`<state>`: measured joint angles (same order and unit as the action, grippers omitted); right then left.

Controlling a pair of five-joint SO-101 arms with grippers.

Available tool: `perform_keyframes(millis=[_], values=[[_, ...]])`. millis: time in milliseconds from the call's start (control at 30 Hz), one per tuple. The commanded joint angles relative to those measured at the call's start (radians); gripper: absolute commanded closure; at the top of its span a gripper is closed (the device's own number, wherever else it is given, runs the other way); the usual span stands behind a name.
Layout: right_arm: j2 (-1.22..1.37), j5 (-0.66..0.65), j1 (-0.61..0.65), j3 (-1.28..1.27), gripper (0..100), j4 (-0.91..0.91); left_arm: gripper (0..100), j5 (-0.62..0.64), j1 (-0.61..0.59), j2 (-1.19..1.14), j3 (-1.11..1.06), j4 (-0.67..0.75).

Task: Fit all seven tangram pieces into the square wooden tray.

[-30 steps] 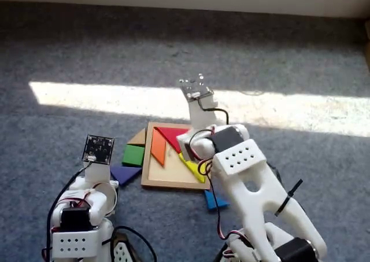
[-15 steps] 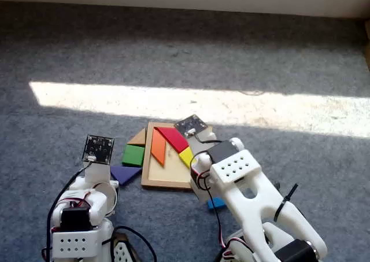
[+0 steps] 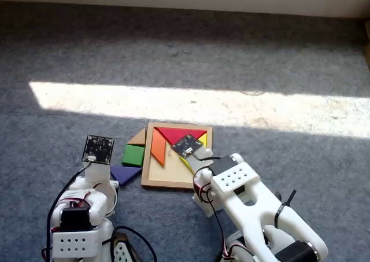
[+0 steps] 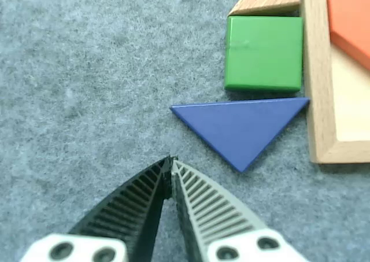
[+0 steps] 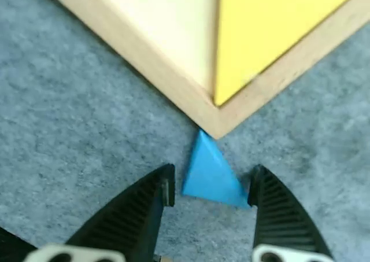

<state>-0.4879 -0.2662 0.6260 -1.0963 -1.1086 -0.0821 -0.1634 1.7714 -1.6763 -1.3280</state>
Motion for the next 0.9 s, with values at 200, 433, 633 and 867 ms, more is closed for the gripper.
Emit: perform_keyframes(millis=[200, 433, 633, 867], values=[[-0.028, -0.006, 0.008, 0.004, 84.2, 0.007, 99, -0.008, -0.012, 0.045, -0.021, -0.006], [-0.027, -0.009, 0.007, 0.004, 84.3, -0.067, 99, -0.008, -0.012, 0.045, -0.021, -0.006], [-0.027, -0.069, 0.007, 0.002, 78.6, -0.077, 99, -0.008, -0.012, 0.045, -0.021, -0.006], [-0.027, -0.189, 0.004, -0.079, 78.6, -0.015, 99, -0.008, -0.012, 0.045, -0.021, -0.006]])
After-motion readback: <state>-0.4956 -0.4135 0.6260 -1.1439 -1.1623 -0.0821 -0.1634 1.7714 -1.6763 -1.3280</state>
